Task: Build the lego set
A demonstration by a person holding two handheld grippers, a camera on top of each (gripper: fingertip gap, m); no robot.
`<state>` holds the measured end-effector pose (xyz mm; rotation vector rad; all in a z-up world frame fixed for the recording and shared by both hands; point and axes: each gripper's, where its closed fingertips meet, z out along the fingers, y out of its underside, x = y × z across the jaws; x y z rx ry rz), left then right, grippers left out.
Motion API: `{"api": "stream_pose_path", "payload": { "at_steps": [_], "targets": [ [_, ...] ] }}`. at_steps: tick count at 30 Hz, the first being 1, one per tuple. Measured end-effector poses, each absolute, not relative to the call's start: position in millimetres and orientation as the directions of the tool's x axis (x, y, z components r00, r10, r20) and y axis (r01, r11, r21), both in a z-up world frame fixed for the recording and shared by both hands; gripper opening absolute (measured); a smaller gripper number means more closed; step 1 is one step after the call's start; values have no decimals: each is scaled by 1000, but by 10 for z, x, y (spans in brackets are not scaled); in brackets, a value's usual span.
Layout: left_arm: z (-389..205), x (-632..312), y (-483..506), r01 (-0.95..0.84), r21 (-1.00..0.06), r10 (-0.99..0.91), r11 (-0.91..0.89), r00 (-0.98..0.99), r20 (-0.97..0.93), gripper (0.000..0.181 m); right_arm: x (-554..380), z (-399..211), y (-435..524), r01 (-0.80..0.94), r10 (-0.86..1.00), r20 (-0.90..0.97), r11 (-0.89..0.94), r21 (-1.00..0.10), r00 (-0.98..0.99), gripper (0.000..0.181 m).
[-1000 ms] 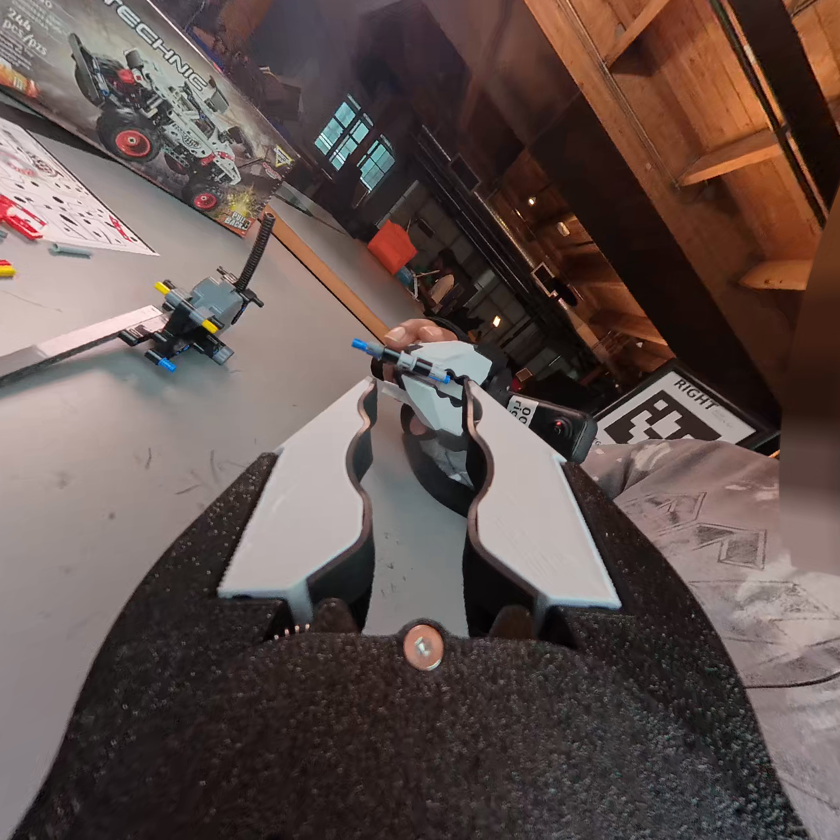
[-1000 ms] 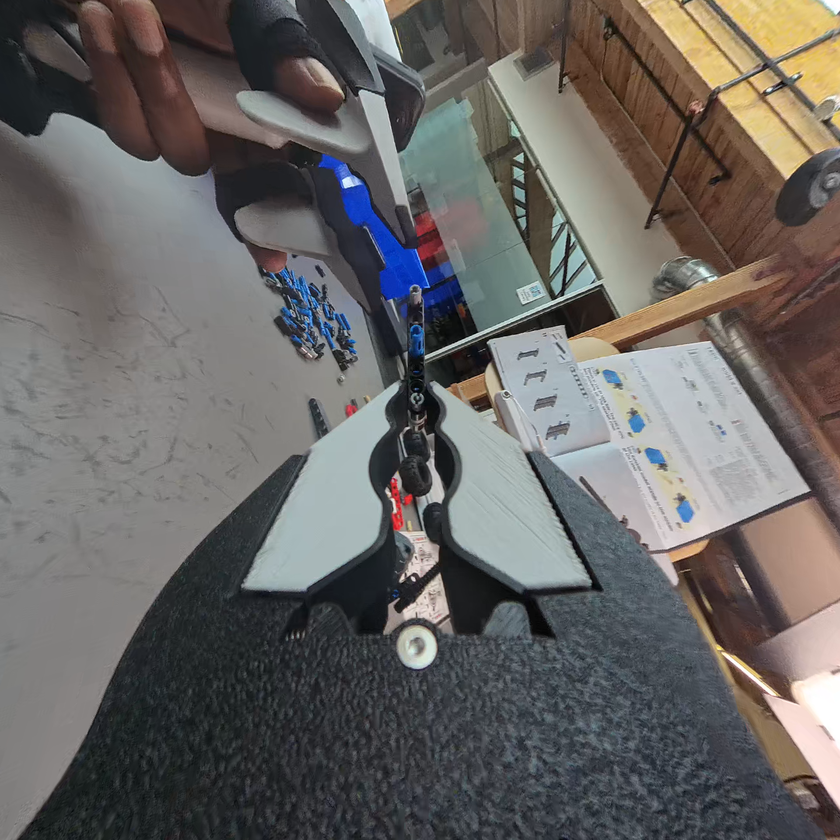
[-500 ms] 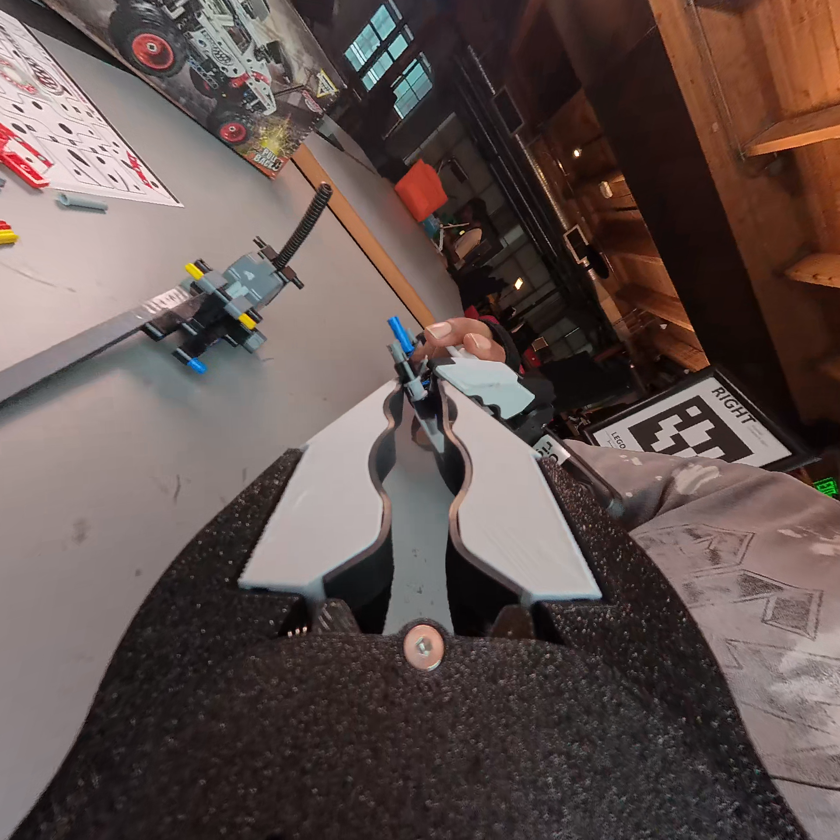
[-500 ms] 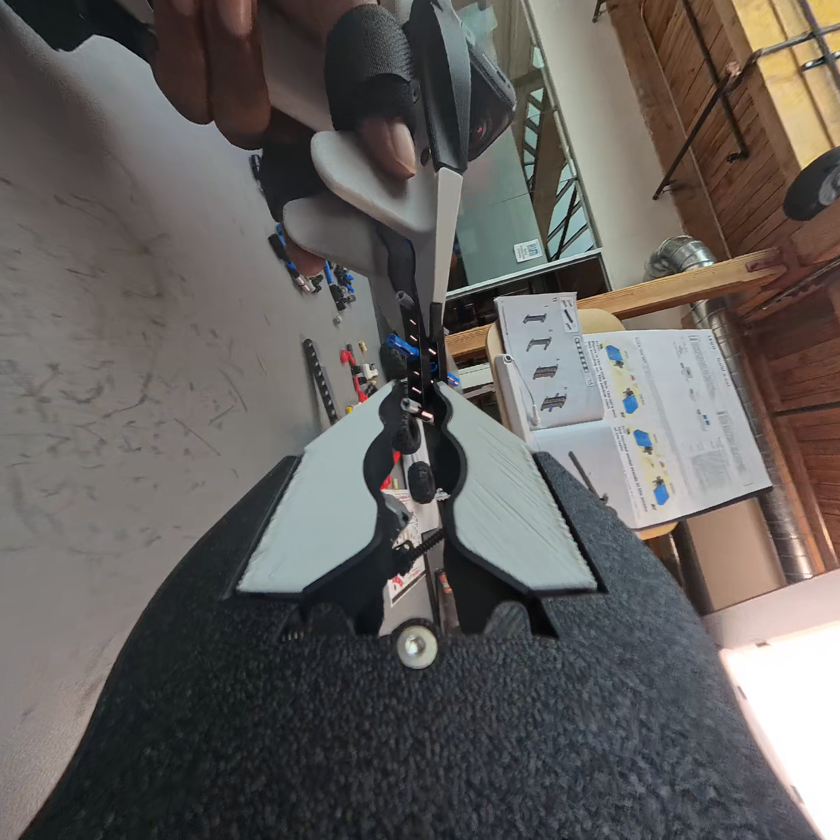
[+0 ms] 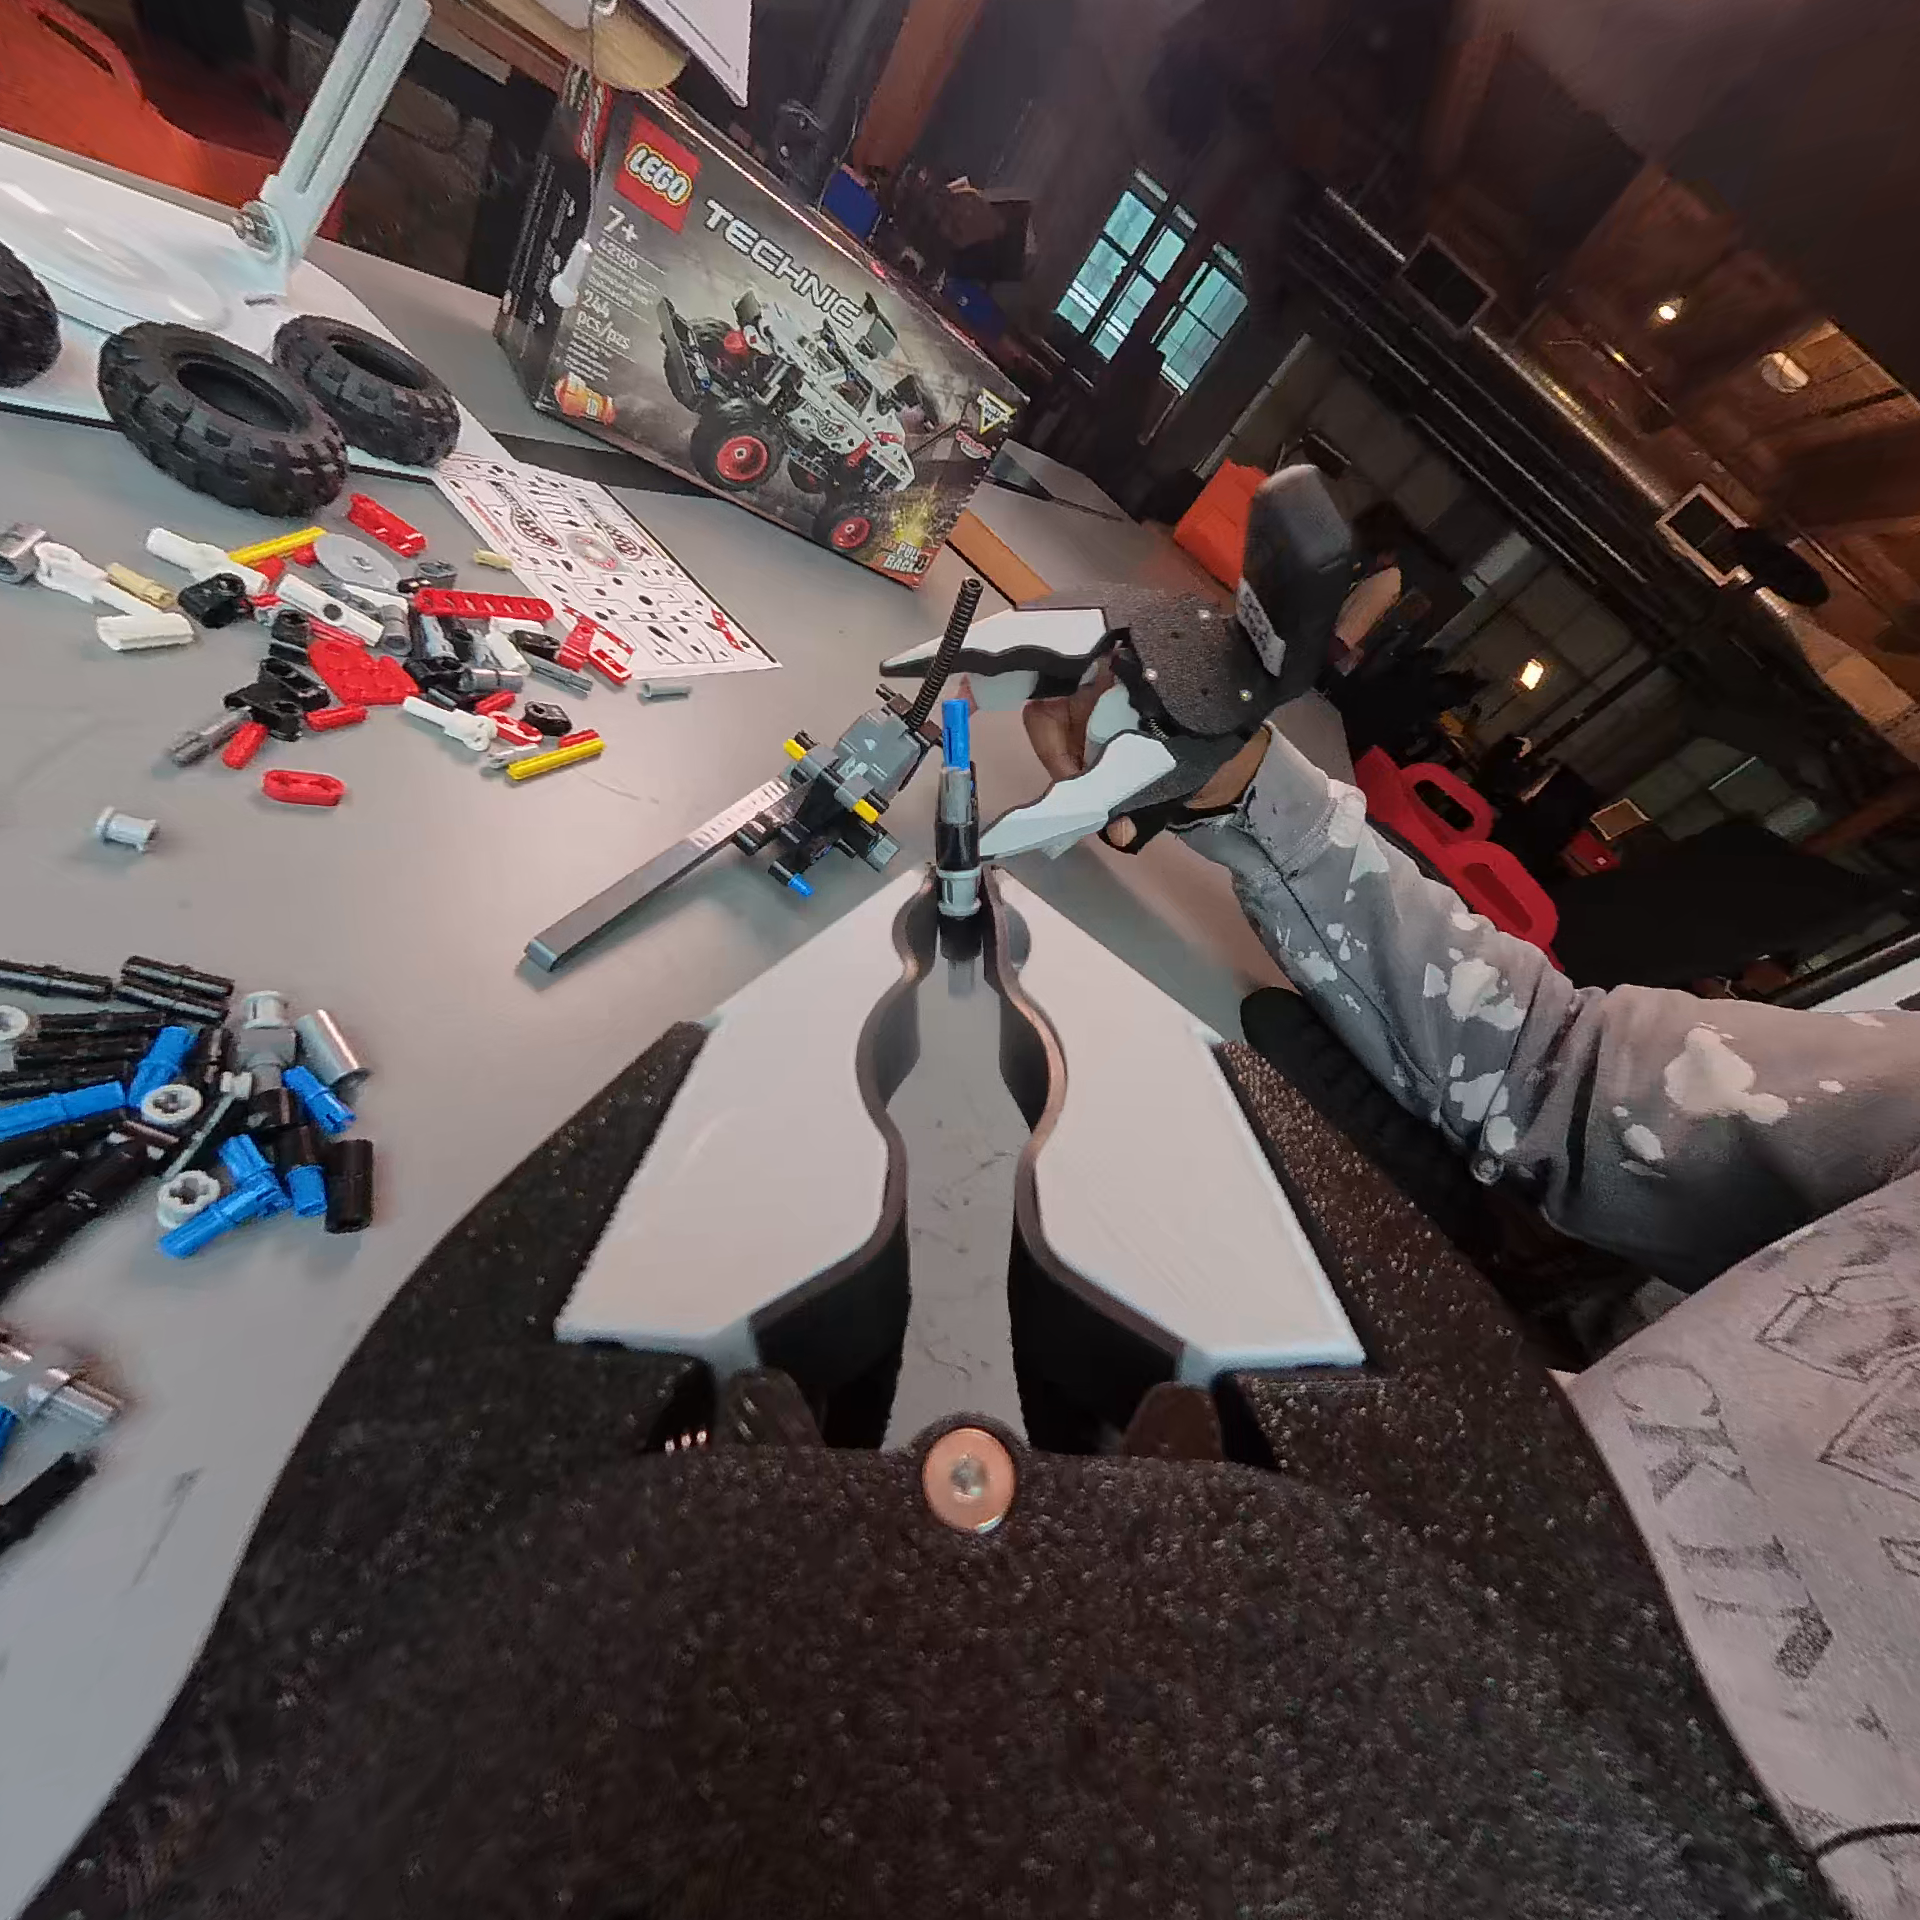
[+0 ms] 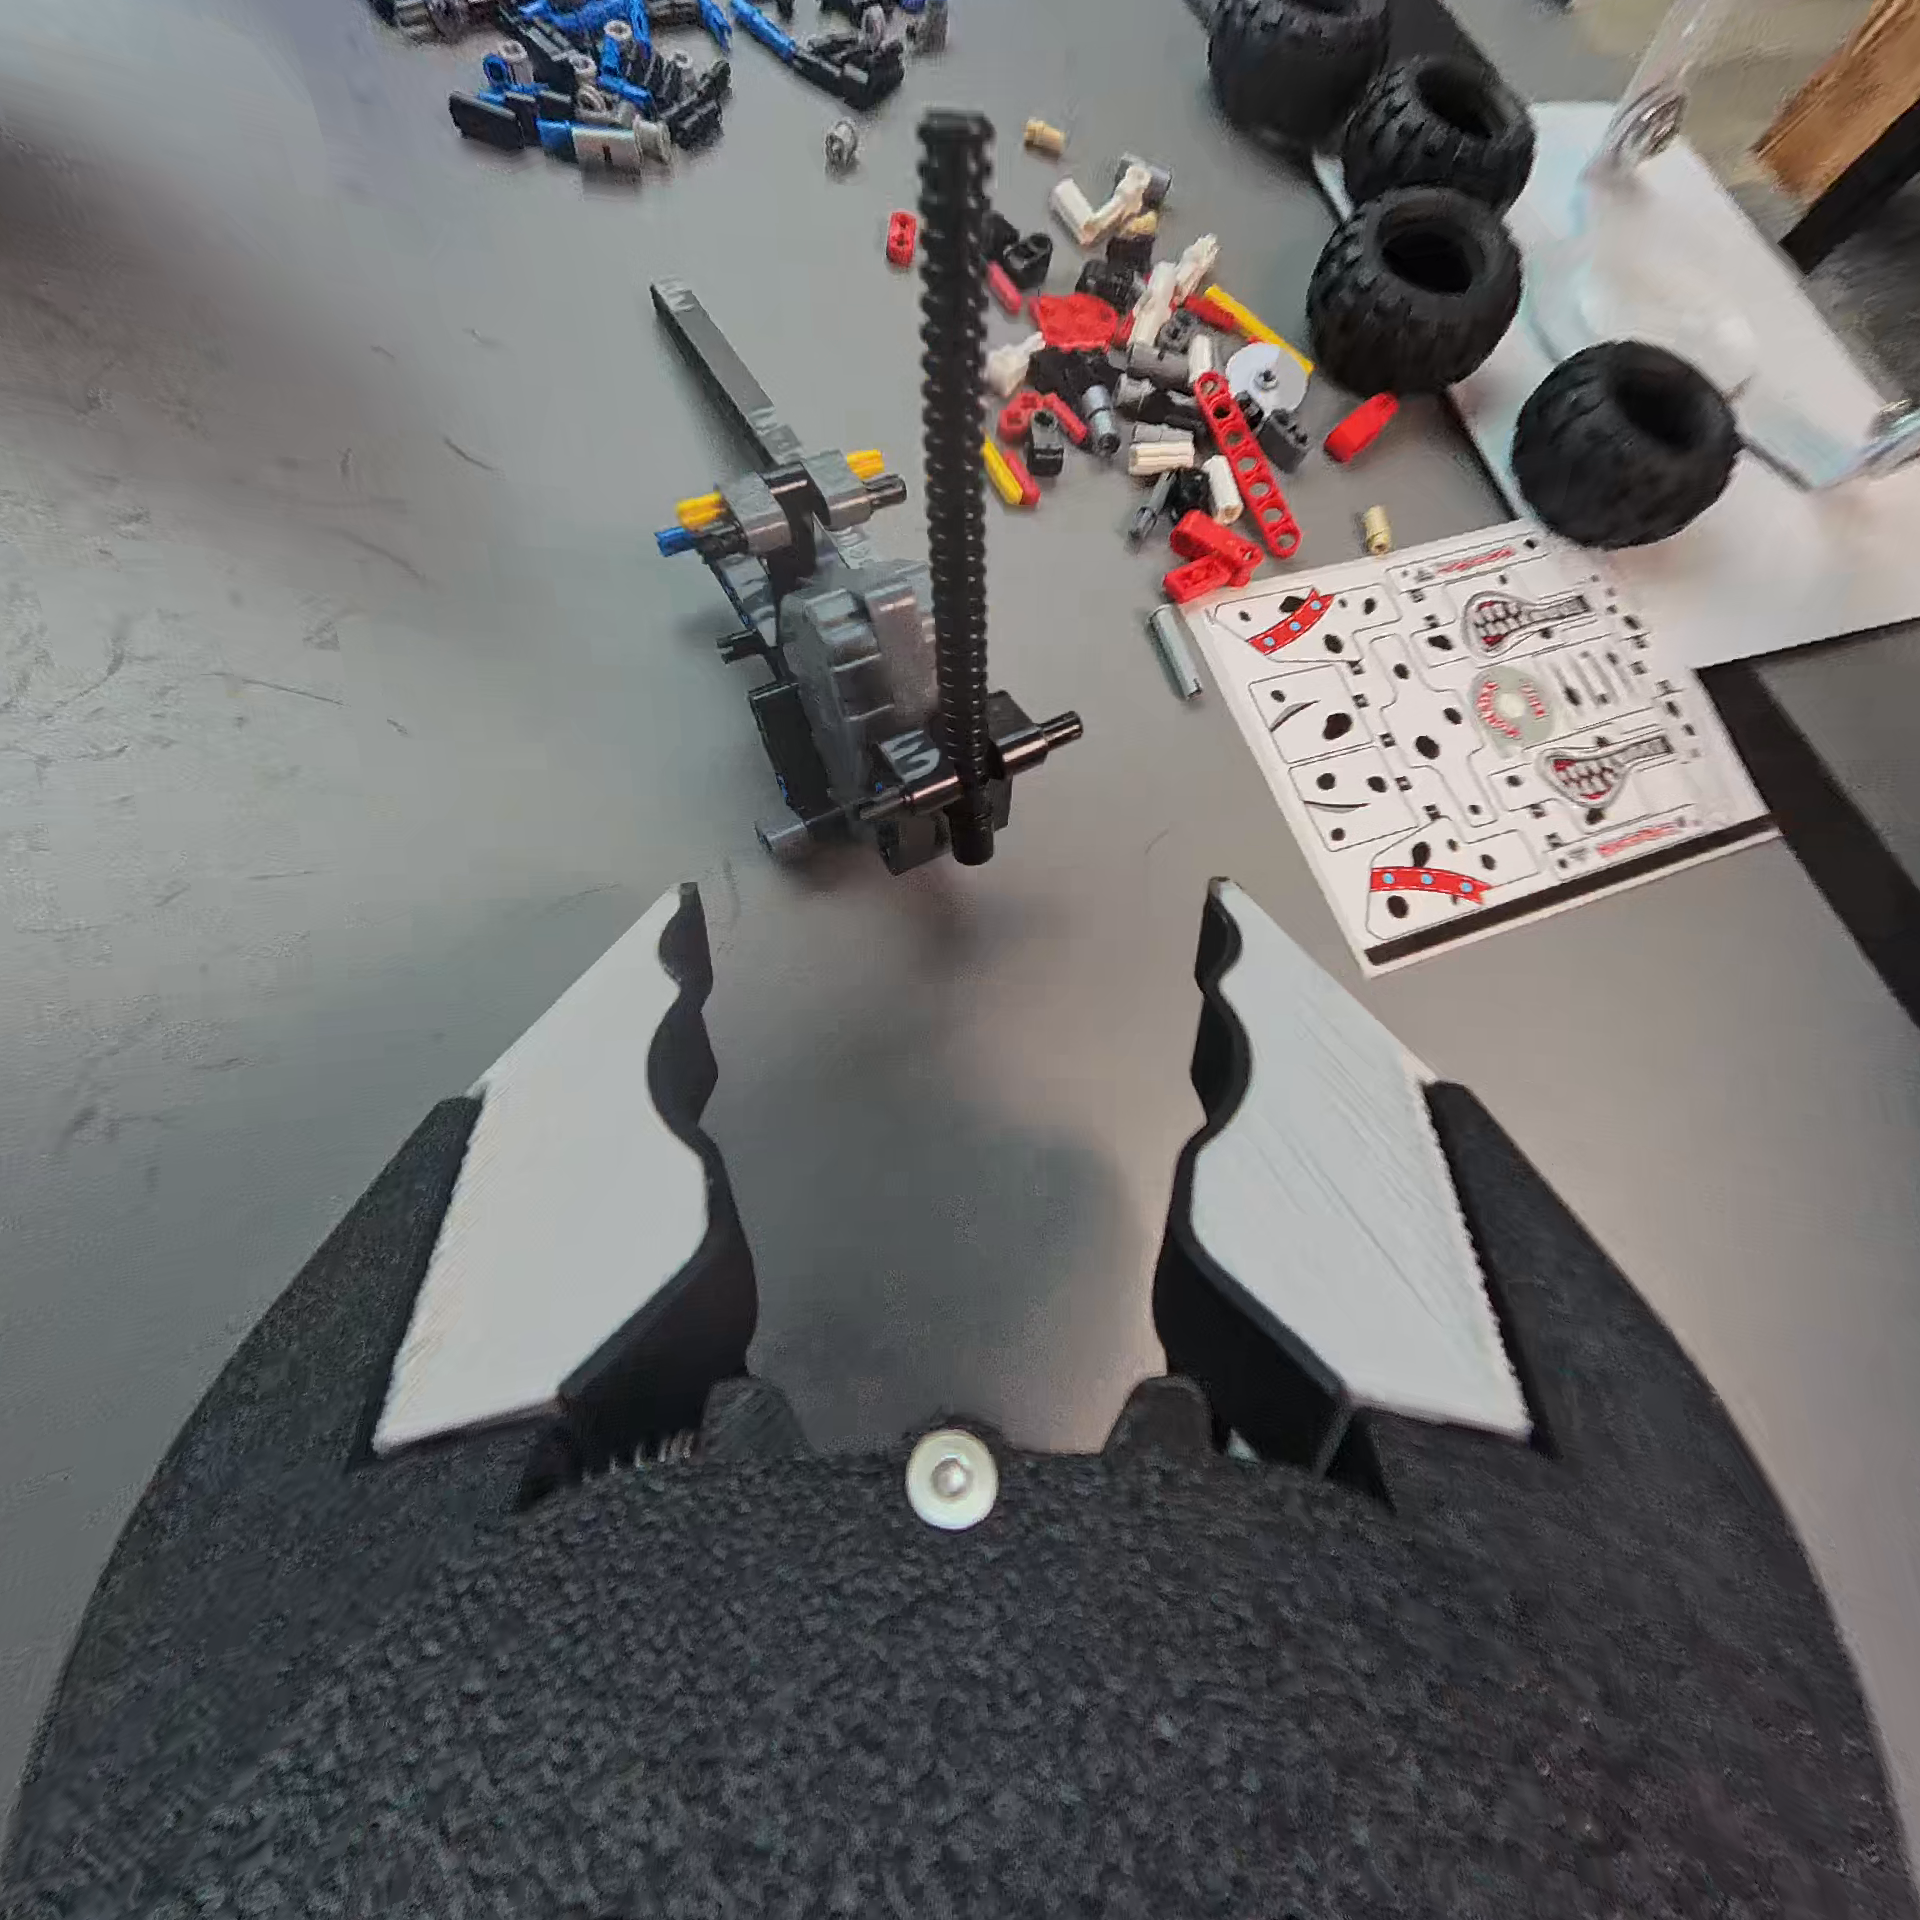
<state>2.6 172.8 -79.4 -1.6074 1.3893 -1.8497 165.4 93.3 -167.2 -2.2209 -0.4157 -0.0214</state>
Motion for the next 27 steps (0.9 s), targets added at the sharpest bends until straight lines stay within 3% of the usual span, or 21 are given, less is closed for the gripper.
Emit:
{"api": "stream_pose_path", "payload": {
  "at_steps": [3,7,11,15,20,23,27],
  "targets": [
    [-821,29,1737,-337,-804,-751,-490,-305,585,7,1574,-1856,1017,287,353,62,-635,-718,934,96],
    [-805,18,1750,-325,-804,-750,-498,-305,587,7,1460,-1769,1170,311,384,81,-589,-746,920,86],
    [-812,22,1717,-333,-803,-748,-494,-309,588,7,1347,-1807,1191,349,395,118,-587,-730,911,51],
    [-872,25,1733,-349,-810,-777,-471,-271,568,7,1315,-1807,1075,269,271,113,-652,-709,956,51],
    [-1080,1,1815,-415,-834,-872,-364,-162,461,7,1184,-1804,809,-4,-89,87,-722,-692,992,51],
    [-1207,15,1793,-465,-838,-914,-284,-133,383,7,953,-1789,747,82,-59,177,-715,-694,982,51],
    [-1266,32,1714,-489,-844,-933,-222,-146,330,7,892,-1802,753,70,-35,135,-711,-700,990,51]
  ]
}}
